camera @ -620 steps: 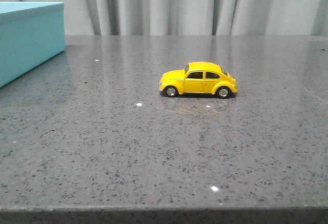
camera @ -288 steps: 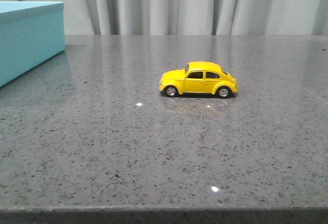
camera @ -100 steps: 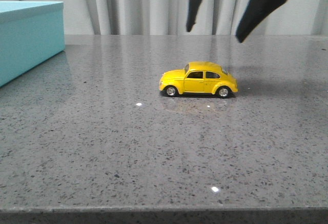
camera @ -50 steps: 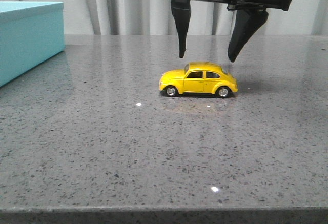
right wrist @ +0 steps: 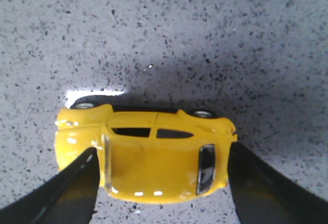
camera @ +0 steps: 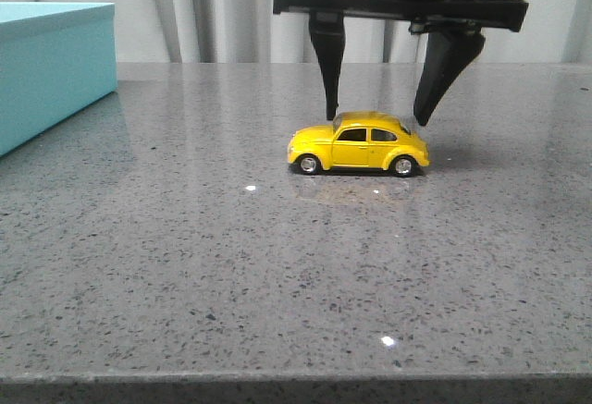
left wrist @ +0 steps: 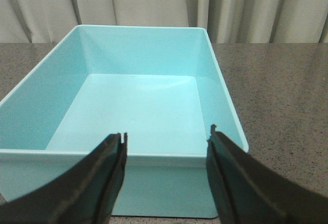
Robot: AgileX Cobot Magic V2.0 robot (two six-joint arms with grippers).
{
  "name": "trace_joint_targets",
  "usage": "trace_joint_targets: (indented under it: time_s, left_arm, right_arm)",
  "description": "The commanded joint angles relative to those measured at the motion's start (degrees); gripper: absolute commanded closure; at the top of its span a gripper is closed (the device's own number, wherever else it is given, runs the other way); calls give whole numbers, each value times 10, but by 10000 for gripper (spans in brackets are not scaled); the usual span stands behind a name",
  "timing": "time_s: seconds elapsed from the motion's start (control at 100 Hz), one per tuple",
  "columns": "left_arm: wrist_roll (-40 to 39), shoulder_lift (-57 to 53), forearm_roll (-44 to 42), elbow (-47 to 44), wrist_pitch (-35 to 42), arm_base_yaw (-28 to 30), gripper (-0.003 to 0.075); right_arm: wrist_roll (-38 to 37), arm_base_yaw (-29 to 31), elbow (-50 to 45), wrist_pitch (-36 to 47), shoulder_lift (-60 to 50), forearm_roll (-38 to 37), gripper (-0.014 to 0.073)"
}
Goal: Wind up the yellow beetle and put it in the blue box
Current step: 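Drag the beetle backward along the table away from the blue box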
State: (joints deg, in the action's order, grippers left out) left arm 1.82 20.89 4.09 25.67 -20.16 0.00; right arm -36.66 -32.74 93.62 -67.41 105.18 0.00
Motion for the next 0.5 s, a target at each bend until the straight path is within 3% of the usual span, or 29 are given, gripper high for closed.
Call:
trace_joint_targets:
  time_s: [0.0, 0.49]
  left_arm:
    - [-5, 9, 6, 20, 43, -4, 364]
    - [-5, 9, 6, 20, 43, -4, 364]
  right_arm:
    - [-2, 0, 17, 5, -22, 0, 65]
    - [-2, 0, 16, 2, -13, -9, 65]
